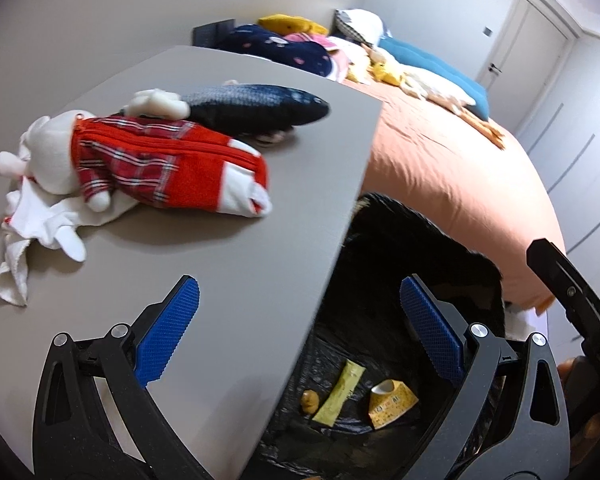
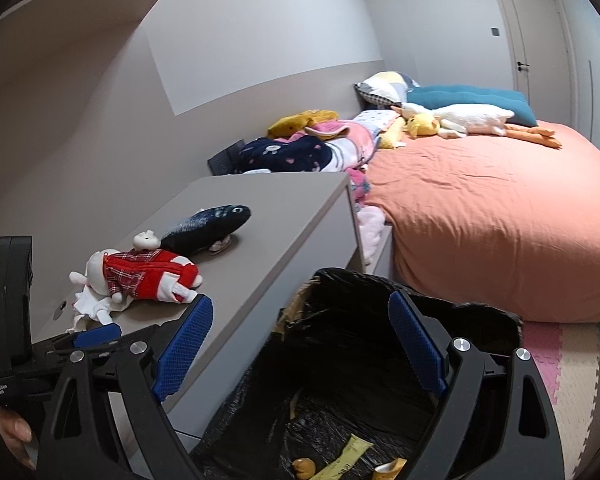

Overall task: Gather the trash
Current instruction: 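Grasp the red plaid outfit of the rabbit plush with the left tool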

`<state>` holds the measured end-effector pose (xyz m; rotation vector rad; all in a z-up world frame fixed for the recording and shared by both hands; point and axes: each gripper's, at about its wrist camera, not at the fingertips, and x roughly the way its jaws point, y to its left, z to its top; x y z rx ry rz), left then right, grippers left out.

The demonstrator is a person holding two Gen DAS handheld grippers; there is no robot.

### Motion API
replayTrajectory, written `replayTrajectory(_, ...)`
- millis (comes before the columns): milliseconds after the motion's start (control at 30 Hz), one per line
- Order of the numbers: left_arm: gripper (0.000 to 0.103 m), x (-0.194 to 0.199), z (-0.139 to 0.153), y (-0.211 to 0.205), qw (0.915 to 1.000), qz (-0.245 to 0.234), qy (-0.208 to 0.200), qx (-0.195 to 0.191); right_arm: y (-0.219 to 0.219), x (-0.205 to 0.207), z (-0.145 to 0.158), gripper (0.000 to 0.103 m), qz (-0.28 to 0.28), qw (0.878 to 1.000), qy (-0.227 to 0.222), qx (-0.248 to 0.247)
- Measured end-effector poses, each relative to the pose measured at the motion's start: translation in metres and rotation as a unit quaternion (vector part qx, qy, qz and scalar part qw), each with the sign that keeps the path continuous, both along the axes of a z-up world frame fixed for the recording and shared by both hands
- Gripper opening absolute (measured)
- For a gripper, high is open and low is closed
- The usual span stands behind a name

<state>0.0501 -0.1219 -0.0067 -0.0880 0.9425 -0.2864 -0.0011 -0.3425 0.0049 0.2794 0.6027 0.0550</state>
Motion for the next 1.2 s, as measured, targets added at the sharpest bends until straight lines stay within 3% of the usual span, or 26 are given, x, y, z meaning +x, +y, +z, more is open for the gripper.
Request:
replayTrajectory(433, 0.096, 0.03, 0.008, 0.047, 0.9954, 0.093, -0.022, -0.003, 0.023, 0.03, -0.006, 0.089, 0.038, 0.999, 0.004, 0.004)
replayTrajectory(667, 0.075, 0.057, 0.008, 0.065, 0.9883, 0.151, -0.021, -0.006, 0.027, 0.044, -0.011, 0.089, 0.052, 0.999, 0.007, 0.012)
replayTrajectory(933, 0.071, 0.096, 0.0, 0.09, 0.9768, 0.212, 0.016, -0.029, 0.022, 0.06, -0.017, 0.089, 0.053, 0.998, 0.012, 0.022)
replayTrajectory(1200, 0.071, 0.117, -0.007, 0.103, 0.9742, 0.213, 0.043, -0.06, 0.029, 0.07, -0.023, 0.089, 0.06, 0.998, 0.019, 0.025)
